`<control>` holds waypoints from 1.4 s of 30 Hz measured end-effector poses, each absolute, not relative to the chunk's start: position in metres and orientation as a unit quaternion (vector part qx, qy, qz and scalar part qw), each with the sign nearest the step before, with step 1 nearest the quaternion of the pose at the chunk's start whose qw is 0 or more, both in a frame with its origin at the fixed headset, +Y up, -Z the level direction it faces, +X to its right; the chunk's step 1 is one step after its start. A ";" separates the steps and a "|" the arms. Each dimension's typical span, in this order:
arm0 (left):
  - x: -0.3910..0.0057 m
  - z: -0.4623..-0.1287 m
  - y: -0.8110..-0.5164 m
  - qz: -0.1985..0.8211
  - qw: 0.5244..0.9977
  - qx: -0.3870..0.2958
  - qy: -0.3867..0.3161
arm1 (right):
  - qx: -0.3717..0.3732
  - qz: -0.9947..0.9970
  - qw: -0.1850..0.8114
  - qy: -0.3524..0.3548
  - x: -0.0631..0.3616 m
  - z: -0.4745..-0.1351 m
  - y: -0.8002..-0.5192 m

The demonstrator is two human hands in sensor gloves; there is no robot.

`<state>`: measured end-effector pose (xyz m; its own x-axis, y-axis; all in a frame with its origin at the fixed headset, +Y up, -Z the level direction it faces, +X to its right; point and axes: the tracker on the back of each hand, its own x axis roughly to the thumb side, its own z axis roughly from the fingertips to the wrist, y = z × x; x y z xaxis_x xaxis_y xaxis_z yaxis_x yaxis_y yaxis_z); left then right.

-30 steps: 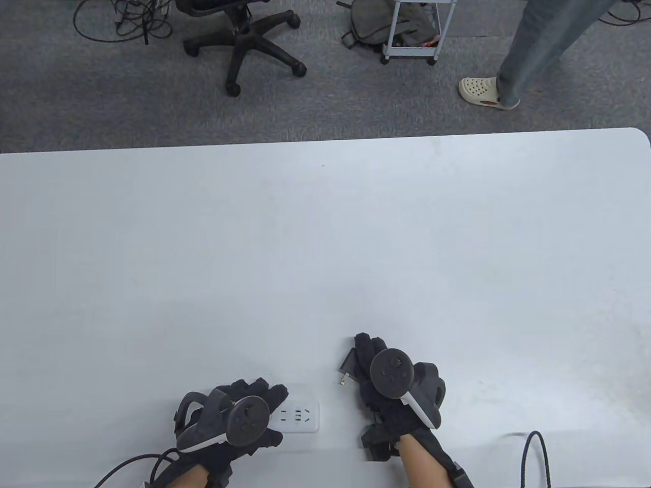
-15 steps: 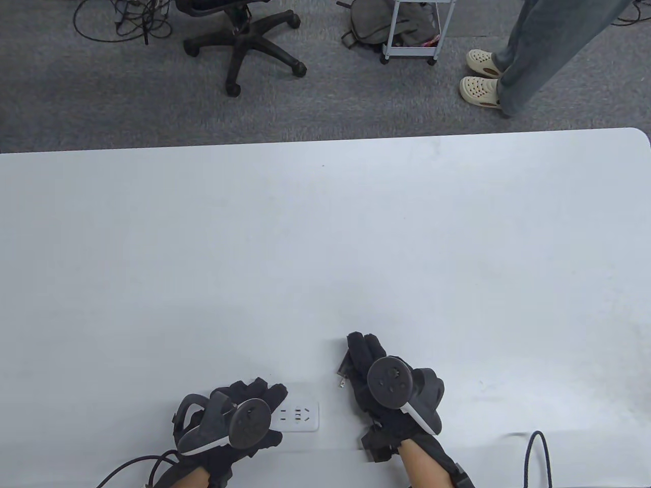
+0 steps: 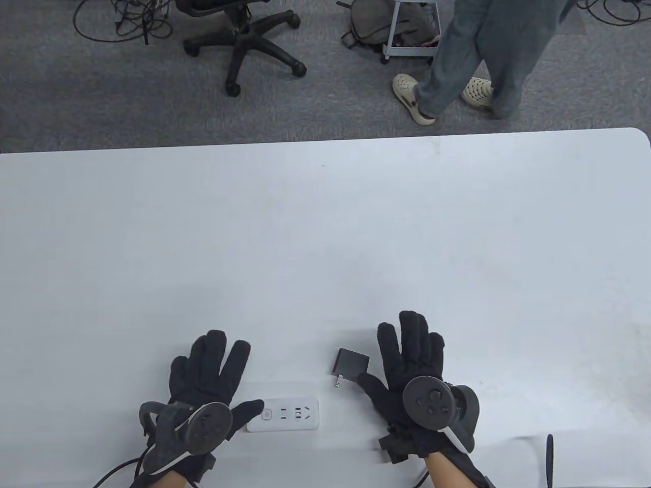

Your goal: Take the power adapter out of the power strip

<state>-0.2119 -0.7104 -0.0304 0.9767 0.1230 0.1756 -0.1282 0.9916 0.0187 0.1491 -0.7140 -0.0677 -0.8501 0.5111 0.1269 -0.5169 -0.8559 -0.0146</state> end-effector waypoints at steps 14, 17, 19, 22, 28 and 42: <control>-0.251 -0.040 -0.722 0.059 0.998 -0.003 0.001 | -0.016 0.974 0.226 0.025 0.170 -0.072 -0.742; -0.251 -0.041 -0.725 0.062 0.998 -0.012 -0.002 | -0.023 0.973 0.228 0.037 0.172 -0.073 -0.744; -0.250 -0.041 -0.724 0.058 0.998 -0.012 -0.003 | -0.028 0.970 0.238 0.035 0.174 -0.074 -0.744; -0.248 -0.041 -0.723 0.061 0.998 -0.007 -0.006 | -0.021 0.969 0.243 0.033 0.174 -0.073 -0.743; -0.249 -0.041 -0.725 0.062 0.998 -0.017 -0.006 | -0.010 0.969 0.246 0.030 0.172 -0.072 -0.741; -0.248 -0.042 -0.724 0.073 0.997 -0.022 -0.012 | -0.006 0.965 0.259 0.042 0.172 -0.073 -0.744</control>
